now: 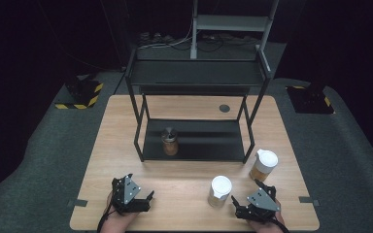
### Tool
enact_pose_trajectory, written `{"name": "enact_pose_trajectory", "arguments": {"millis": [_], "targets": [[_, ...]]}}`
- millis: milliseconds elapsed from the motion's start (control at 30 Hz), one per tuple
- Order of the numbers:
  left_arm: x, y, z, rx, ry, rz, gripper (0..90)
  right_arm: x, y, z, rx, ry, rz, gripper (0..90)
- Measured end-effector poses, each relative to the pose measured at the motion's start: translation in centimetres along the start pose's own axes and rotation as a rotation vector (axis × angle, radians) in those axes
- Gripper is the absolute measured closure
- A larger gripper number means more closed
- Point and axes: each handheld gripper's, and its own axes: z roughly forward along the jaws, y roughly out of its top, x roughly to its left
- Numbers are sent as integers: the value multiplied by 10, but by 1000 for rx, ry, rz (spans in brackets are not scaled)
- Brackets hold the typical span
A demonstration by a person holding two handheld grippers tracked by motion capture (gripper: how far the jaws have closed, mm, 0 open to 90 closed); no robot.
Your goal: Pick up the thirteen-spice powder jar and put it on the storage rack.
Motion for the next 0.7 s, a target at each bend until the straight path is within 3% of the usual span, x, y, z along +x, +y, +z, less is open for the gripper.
{"name": "enact_pose_trajectory", "arguments": {"millis": [700], "targets": [[4,0,0,2,-19,1,11,-2,4,-15,-64,-29,27,4]]}}
